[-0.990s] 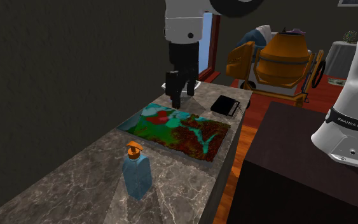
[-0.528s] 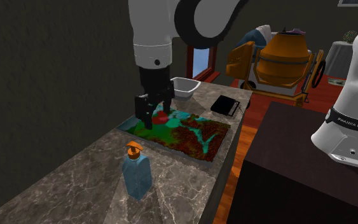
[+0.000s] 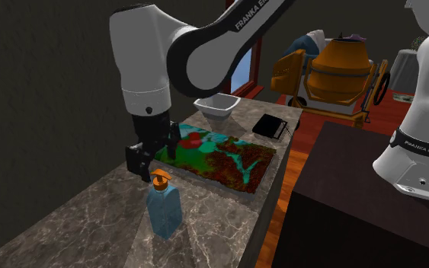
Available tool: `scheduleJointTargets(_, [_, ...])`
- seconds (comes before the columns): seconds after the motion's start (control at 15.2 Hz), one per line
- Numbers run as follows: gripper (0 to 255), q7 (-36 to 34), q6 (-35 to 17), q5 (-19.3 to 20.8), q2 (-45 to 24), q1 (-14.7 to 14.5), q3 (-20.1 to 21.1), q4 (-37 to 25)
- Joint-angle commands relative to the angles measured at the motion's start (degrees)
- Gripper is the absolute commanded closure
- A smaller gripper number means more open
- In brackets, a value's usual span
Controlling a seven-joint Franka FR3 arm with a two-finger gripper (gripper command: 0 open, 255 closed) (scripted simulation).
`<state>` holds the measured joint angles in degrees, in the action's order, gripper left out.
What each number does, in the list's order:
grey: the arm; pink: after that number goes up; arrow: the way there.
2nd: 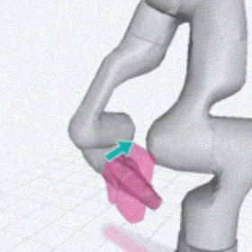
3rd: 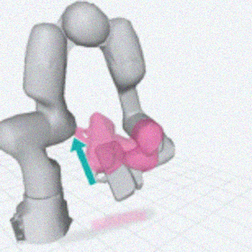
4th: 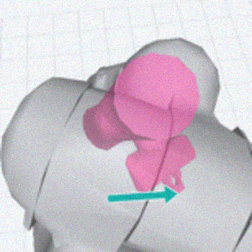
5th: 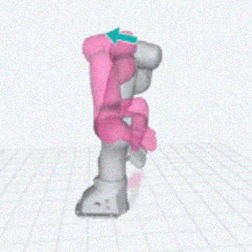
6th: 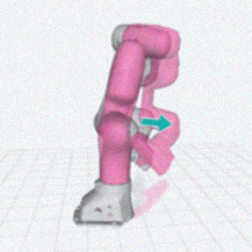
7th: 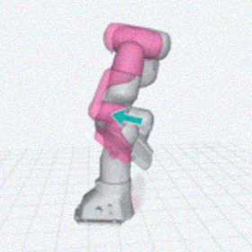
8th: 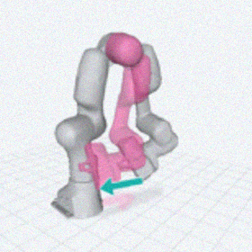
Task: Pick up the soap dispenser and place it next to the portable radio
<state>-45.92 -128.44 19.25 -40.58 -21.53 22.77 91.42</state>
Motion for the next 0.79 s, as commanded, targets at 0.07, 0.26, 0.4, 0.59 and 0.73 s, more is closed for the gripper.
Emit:
scheduleJointTargets(0.07, [0,-0.42,-0.86,0.78,-2.48,-0.82,-0.71,-1.63])
scheduleJointTargets(0.26, [0,-0.71,-2.22,1.32,-4.0,-1.15,-1.2,-1.77])
scheduleJointTargets(0.4, [0,-0.85,-2.92,1.6,-4.81,-1.32,-1.46,-1.88])
scheduleJointTargets(0.59, [0,-0.85,-2.91,1.6,-4.82,-1.32,-1.47,-1.9])
scheduleJointTargets(0.73, [0,-0.85,-2.91,1.6,-4.82,-1.32,-1.47,-1.9])
